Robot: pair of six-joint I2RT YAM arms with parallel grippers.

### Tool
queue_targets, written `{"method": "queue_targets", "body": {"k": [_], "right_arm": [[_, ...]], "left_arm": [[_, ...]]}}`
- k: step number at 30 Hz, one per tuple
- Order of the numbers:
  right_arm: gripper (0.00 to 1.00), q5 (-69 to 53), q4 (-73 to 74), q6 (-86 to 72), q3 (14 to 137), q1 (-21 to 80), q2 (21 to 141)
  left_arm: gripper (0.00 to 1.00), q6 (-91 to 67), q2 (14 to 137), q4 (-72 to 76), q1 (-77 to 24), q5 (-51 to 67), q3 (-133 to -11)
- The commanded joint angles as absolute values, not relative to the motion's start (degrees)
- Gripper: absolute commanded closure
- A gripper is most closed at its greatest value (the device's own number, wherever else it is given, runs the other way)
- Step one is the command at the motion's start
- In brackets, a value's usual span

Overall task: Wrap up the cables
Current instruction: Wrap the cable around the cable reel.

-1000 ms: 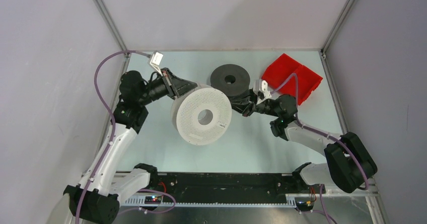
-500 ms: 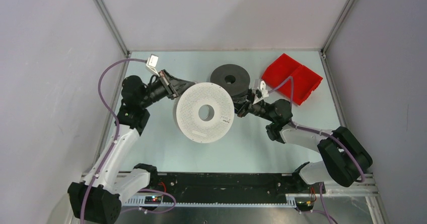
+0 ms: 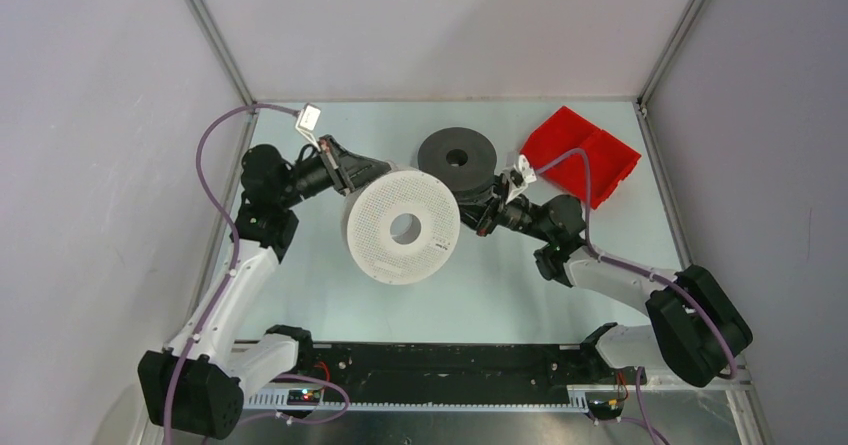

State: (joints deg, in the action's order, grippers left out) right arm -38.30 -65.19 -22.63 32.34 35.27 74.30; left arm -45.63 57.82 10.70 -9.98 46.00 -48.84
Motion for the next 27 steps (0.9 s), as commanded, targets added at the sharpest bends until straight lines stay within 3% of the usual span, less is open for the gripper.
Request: {"method": "queue_targets", "body": {"k": [1,14,23,27], "right_arm": [[1.0,-43.15,-63.97,-22.06,33.88,36.58,73.22],[1.0,-46.09,-63.97,-20.76,34.26,39.26,74.09],[1.0,-43.73,-61.74,-20.78,34.28,39.1,73.43],[0.88,-41.54,-58.18,-21.76,34.28,37.16,71.1]], "left_arm": [[1.0,-35.89,59.43,14.74,-9.79,47.68,-53.28],[1.0,-13.93,58.04,14.8,-11.79,52.5,-55.77],[1.0,-17.87,59.1,14.86,-11.97,51.48,-56.47],[1.0,-22.41,58.82,14.86,-11.45,48.54,-56.16]]}}
